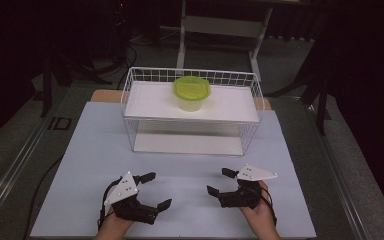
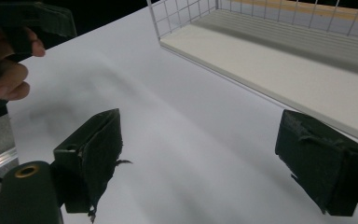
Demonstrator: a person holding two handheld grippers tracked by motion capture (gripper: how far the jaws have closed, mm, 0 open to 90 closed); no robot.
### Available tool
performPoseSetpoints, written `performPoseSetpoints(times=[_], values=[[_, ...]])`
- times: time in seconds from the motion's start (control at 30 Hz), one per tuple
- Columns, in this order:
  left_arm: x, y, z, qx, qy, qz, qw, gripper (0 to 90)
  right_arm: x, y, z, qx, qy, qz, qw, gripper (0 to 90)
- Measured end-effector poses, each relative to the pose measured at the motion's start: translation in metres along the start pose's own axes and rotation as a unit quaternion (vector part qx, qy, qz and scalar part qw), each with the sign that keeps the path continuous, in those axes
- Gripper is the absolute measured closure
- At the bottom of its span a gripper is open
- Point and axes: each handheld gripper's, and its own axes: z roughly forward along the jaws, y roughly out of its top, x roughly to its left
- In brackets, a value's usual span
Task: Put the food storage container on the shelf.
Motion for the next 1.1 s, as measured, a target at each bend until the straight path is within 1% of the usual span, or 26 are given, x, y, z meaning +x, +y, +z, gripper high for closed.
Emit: performPoseSetpoints(times=[0.03,0.13,0.2,0.23,0.3,0.33,0.4,0.47,0.57,0.63,0.7,0.8,0.9,0.93,1.0,1.07,1.1], values=[[0.001,-0.002,-0.001,0.004,0.002,0.002,1.0000,4.9,-0.001,-0.003,-0.002,0.001,-0.005,-0.001,1.0000,14.5],[0.004,-0.008,-0.003,0.013,0.009,-0.002,0.9999,4.9,-0.003,-0.010,-0.007,0.011,-0.010,0.002,0.9999,14.5],[0.006,-0.011,-0.005,0.013,0.013,-0.005,0.9998,4.9,-0.006,-0.014,-0.010,0.020,-0.016,-0.001,0.9997,14.5],[0.007,-0.012,-0.006,0.012,0.015,-0.006,0.9998,4.9,-0.007,-0.016,-0.013,0.019,-0.020,0.000,0.9996,14.5],[0.009,-0.014,-0.008,0.011,0.015,-0.009,0.9998,4.9,-0.010,-0.019,-0.019,0.019,-0.024,0.008,0.9995,14.5],[0.009,-0.015,-0.008,0.011,0.019,-0.008,0.9997,4.9,-0.012,-0.021,-0.022,0.015,-0.027,0.010,0.9995,14.5],[0.010,-0.016,-0.008,0.012,0.018,-0.005,0.9998,4.9,-0.015,-0.023,-0.027,0.010,-0.030,0.015,0.9994,14.5],[0.010,-0.017,-0.008,0.015,0.020,0.002,0.9997,4.9,-0.018,-0.026,-0.031,0.002,-0.038,0.013,0.9992,14.5],[0.011,-0.021,-0.008,0.015,0.019,-0.001,0.9997,4.9,-0.023,-0.032,-0.035,-0.003,-0.042,0.022,0.9989,14.5],[0.013,-0.024,-0.008,0.012,0.019,-0.004,0.9997,4.9,-0.025,-0.036,-0.037,-0.005,-0.040,0.025,0.9989,14.5],[0.015,-0.025,-0.010,0.012,0.025,-0.002,0.9996,4.9,-0.027,-0.040,-0.037,-0.002,-0.044,0.023,0.9987,14.5],[0.018,-0.026,-0.013,0.004,0.026,-0.007,0.9996,4.9,-0.028,-0.044,-0.036,-0.004,-0.040,0.022,0.9990,14.5],[0.022,-0.027,-0.016,-0.003,0.029,-0.012,0.9995,4.9,-0.030,-0.045,-0.035,-0.016,-0.036,0.021,0.9990,14.5],[0.023,-0.027,-0.017,-0.004,0.030,-0.012,0.9995,4.9,-0.030,-0.046,-0.034,-0.017,-0.036,0.021,0.9990,14.5],[0.025,-0.027,-0.018,-0.004,0.031,-0.011,0.9994,4.9,-0.030,-0.046,-0.034,-0.030,-0.029,0.024,0.9988,14.5],[0.025,-0.027,-0.018,-0.006,0.030,-0.011,0.9995,4.9,-0.030,-0.046,-0.034,-0.031,-0.031,0.022,0.9988,14.4],[0.026,-0.027,-0.020,-0.008,0.025,-0.011,0.9996,4.9,-0.031,-0.046,-0.034,-0.035,-0.035,0.017,0.9986,14.5]])
